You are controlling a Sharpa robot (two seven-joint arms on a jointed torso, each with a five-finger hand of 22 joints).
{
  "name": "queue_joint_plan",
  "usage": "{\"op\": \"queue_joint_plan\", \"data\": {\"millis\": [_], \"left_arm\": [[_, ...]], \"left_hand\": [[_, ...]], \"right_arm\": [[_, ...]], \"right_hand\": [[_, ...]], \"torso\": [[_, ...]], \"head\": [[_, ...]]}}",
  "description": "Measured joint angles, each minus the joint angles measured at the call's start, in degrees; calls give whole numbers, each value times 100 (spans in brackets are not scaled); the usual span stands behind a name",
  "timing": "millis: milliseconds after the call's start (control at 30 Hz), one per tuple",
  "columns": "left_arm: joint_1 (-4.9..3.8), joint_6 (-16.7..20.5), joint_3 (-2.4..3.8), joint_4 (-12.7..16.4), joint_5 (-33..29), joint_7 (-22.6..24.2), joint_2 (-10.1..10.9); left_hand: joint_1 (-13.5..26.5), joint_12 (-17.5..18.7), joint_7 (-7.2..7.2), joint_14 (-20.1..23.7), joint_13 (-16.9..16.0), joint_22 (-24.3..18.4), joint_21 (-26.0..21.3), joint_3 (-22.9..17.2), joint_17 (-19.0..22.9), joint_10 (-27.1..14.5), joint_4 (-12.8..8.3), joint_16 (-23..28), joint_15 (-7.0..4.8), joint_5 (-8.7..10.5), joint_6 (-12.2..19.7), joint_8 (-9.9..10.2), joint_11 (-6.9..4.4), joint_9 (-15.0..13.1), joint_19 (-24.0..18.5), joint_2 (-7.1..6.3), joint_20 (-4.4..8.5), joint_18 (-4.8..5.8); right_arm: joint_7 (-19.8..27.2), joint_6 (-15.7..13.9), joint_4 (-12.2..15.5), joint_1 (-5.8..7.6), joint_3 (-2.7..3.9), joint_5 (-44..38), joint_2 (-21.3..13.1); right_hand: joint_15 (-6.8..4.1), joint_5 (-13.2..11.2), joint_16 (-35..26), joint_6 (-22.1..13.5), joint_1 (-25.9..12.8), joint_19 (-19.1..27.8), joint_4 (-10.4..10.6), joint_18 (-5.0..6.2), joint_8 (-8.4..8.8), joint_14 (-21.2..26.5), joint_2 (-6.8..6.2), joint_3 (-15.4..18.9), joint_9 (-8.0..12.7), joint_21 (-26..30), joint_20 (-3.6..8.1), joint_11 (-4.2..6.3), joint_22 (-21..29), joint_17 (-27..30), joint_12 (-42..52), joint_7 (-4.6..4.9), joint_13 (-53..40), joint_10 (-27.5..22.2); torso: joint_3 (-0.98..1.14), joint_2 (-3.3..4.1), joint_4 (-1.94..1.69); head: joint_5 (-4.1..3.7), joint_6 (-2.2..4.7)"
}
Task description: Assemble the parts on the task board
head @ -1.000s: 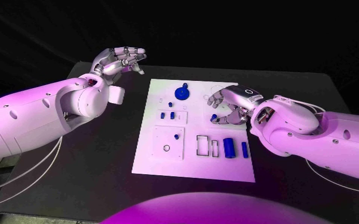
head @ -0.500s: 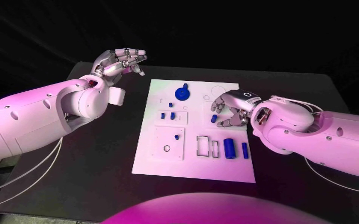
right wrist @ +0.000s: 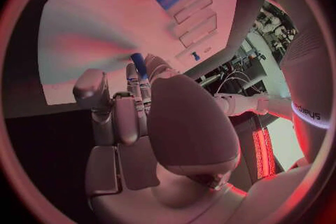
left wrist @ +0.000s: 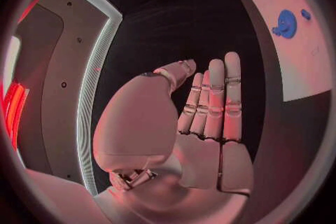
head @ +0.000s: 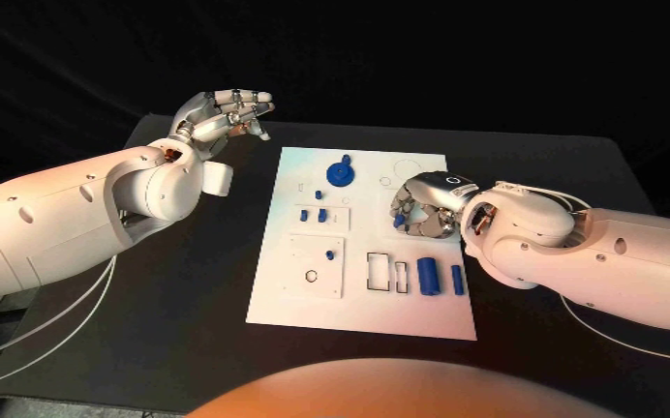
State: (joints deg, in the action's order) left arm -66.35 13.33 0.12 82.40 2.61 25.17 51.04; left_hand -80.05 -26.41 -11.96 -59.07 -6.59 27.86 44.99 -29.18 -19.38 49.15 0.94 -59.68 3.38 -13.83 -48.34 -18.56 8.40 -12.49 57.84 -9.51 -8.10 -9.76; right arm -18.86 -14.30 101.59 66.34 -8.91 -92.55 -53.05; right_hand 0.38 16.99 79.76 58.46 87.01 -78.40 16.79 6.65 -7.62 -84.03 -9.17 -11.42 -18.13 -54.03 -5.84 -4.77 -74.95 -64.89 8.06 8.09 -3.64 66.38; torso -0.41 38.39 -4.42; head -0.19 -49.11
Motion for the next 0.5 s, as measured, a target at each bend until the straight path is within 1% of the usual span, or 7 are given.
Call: {"op": "queue_joint_plan", "data": {"millis": [67, 100, 167, 233, 333, 467, 500], "left_arm": [[0, -1, 0, 1, 0, -1, 1], [0, -1, 0, 1, 0, -2, 1], [0, -2, 0, 2, 0, -3, 1], [0, -3, 0, 2, 0, -4, 1], [0, -3, 0, 2, 0, -6, 2], [0, -4, 0, 2, 0, -8, 3], [0, -4, 0, 2, 0, -9, 3]], "left_hand": [[0, 0, 0, 0, 0, 0, 0, 0, 0, 0, 0, 0, 0, 0, 0, 0, 0, 0, 0, 0, 0, 0], [0, 0, 0, 0, 0, 0, 0, 0, 0, 0, 0, 0, 0, 0, 0, 0, 0, 0, 0, 0, 0, 0], [0, 0, 0, 0, 0, 0, 0, 0, 0, 0, 0, 0, 0, 0, 0, 0, 0, 0, 0, 0, 0, 0], [0, 0, 0, 0, 0, 0, 0, 0, 0, 0, 0, 0, 0, 0, 0, 0, 0, 0, 0, 0, 0, 0], [0, 0, 0, 0, -1, 0, 0, 0, 0, 0, 0, 0, 0, 0, 0, 0, 0, 1, 0, 0, 0, 0], [0, 0, 0, 0, -1, -1, 0, 0, 0, 0, 0, 0, 0, 0, 0, 0, 0, 1, 0, 0, 0, 0], [0, 0, 0, 0, -1, -1, 0, 0, 0, 0, 0, 0, 0, 0, 0, 0, 0, 1, 0, 0, 0, 0]], "right_arm": [[2, -12, -2, -3, 2, 7, 8], [2, -17, -3, -4, 2, 10, 10], [2, -31, -6, -6, 2, 13, 16], [0, -50, -11, -9, 2, 17, 23], [-10, -81, -19, -12, 2, 22, 33], [-23, -155, -25, -16, 0, 28, 46], [-28, -179, -28, -16, 0, 28, 49]], "right_hand": [[0, 0, 7, 39, -58, 0, 3, 0, 32, 0, -58, -143, 23, -28, 0, 25, 0, -22, -43, 2, 2, 27], [0, 0, 28, 45, -121, -45, -2, 0, 32, 0, -121, -294, 43, -67, 1, 3, 0, -38, -84, -4, 4, 76], [0, 0, 40, 76, -162, -60, -4, 0, 50, 0, -162, -417, 57, -105, 0, 23, 0, -60, -91, 5, 4, 114], [0, 0, 40, 90, -190, -60, -6, 0, 55, 0, -190, -515, 60, -113, 0, 8, 0, -74, -125, -9, -2, 149], [0, 0, 61, 134, -220, -81, -12, 0, 55, 0, -206, -656, 68, -167, 20, 35, 1, -102, -125, 4, -8, 236], [-35, -2, 73, 333, -349, -95, -20, 0, 5, 7, -77, -955, 54, -212, 35, 45, 1, -123, -147, -23, -18, 383], [-58, -5, 94, 380, -349, -114, -28, 0, -20, -8, -78, -1105, 43, -253, 54, 54, 1, -141, -148, -33, -18, 438]], "torso": [[-1, 0, 2], [-1, -1, 2], [2, -2, 3], [3, -2, 3], [4, -3, 3], [4, -3, 2], [4, -3, 2]], "head": [[1, -1], [1, -1], [1, -4], [1, -5], [-3, -13], [-10, -16], [-12, -17]]}}
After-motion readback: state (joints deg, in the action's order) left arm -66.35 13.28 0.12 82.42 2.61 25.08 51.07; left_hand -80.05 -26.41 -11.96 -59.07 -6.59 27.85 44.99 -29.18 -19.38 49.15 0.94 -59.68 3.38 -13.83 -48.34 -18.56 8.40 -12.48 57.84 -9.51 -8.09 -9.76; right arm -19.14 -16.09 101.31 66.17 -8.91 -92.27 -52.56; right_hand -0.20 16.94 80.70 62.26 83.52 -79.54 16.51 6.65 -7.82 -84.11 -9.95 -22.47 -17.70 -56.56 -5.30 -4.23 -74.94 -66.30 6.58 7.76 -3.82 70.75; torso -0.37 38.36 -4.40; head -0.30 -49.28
